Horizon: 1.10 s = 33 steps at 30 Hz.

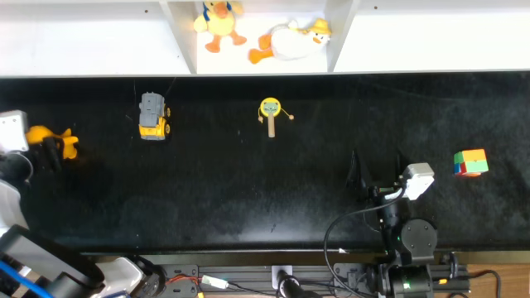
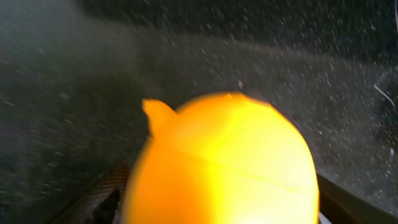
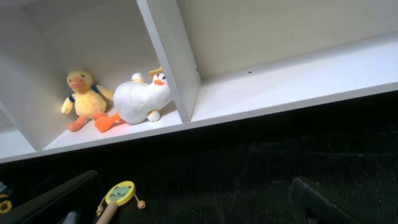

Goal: Store Toys

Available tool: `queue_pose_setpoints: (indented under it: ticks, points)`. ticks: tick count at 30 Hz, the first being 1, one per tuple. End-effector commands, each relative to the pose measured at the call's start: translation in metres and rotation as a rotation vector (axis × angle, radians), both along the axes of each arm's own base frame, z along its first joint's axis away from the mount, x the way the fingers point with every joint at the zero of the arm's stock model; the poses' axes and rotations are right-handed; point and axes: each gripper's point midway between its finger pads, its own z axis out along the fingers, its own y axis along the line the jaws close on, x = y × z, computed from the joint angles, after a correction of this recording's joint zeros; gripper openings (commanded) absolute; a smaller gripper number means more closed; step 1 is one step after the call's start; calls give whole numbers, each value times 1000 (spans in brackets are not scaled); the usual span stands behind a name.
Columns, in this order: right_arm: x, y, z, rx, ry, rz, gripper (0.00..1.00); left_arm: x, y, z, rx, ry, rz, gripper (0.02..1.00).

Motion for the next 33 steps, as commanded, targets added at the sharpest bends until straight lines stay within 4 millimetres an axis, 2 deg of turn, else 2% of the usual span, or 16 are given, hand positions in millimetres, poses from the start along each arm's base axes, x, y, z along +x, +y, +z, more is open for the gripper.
queue_pose_setpoints:
  ticks: [1, 4, 13, 16, 23, 28, 30, 33]
  points:
    - [0, 0, -3, 8, 0, -3, 993, 2, -10, -6, -33, -16, -35, 671]
    - [0, 0, -3, 8, 0, -3, 993, 7, -13, -3, -43, -44, -51, 573]
    - [0, 0, -3, 8, 0, -3, 996, 14, -7, 3, -43, -84, -24, 402]
    - [0, 0, -3, 8, 0, -3, 996, 13, -7, 3, -44, -84, -21, 301]
    - [0, 0, -3, 8, 0, -3, 996, 16, -5, 9, -50, -104, 5, 148]
    - [0, 0, -3, 8, 0, -3, 996, 25, -9, 31, -15, -144, -8, 106]
    - [0, 0, -3, 8, 0, -3, 993, 32, -12, 46, 8, -169, -13, 99]
    - [0, 0, -3, 8, 0, -3, 993, 47, -15, 66, 42, -188, 5, 36]
